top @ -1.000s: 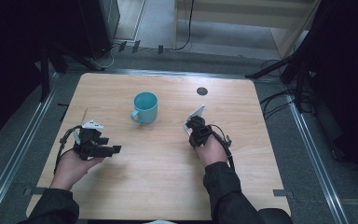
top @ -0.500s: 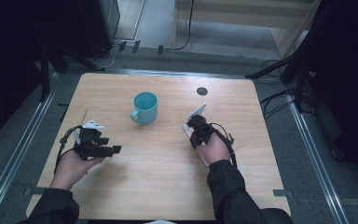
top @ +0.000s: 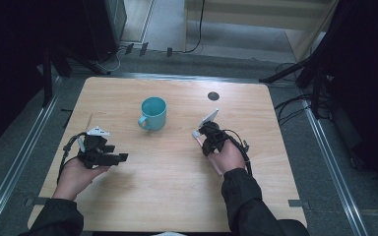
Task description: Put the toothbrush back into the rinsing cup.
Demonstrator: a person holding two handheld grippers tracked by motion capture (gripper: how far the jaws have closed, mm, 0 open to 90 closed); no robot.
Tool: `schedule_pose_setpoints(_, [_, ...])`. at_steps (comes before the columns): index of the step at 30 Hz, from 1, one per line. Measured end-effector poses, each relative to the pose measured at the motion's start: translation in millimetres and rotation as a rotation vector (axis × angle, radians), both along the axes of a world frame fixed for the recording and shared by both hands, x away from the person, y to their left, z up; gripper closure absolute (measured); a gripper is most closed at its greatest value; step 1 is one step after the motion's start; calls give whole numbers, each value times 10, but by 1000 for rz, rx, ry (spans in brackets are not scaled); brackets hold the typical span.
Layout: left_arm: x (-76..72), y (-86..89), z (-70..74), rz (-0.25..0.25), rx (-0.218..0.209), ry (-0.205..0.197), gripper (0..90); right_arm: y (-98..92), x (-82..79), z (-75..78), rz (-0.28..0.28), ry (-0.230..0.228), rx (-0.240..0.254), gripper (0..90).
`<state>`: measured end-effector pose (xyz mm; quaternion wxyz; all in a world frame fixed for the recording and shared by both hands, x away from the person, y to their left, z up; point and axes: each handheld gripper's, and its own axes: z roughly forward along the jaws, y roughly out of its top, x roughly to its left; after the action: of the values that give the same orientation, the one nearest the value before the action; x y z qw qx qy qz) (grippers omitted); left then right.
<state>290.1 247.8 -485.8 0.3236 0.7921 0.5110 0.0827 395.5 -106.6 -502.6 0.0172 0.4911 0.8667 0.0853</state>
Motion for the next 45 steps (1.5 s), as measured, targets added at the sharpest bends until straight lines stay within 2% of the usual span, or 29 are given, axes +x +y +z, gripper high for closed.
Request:
schedule_pose_setpoints(12, [-2, 0, 0, 6, -1, -2, 332, 20, -14, 118, 11, -18, 8, 792])
schedule_pose_setpoints(20, [-3, 3, 1, 7, -2, -2, 332, 39, -13, 251, 20, -47, 19, 793])
schedule_pose_setpoints(21, [-3, 4, 1, 7, -3, -3, 332, 38, -19, 280, 32, -66, 21, 793])
schedule_pose_setpoints(23, [-3, 5, 1, 7, -3, -2, 332, 42, -26, 294, 37, -73, 23, 793])
schedule_pose_setpoints(26, [-3, 4, 1, 7, -2, -2, 332, 41, -37, 329, 39, -82, 51, 792])
schedule_pose_setpoints(34, [-2, 0, -1, 6, -2, -2, 332, 22, -55, 414, 39, -137, 96, 792])
schedule_pose_setpoints(40, [-3, 3, 1, 6, -2, -2, 332, 13, -73, 460, 53, -180, 148, 792])
schedule_pose_setpoints(42, [-4, 2, 2, 6, -2, -3, 332, 6, -74, 462, 40, -173, 169, 792])
schedule_pose_setpoints(45, [-4, 2, 3, 5, -2, -3, 332, -15, -88, 479, 33, -200, 196, 792])
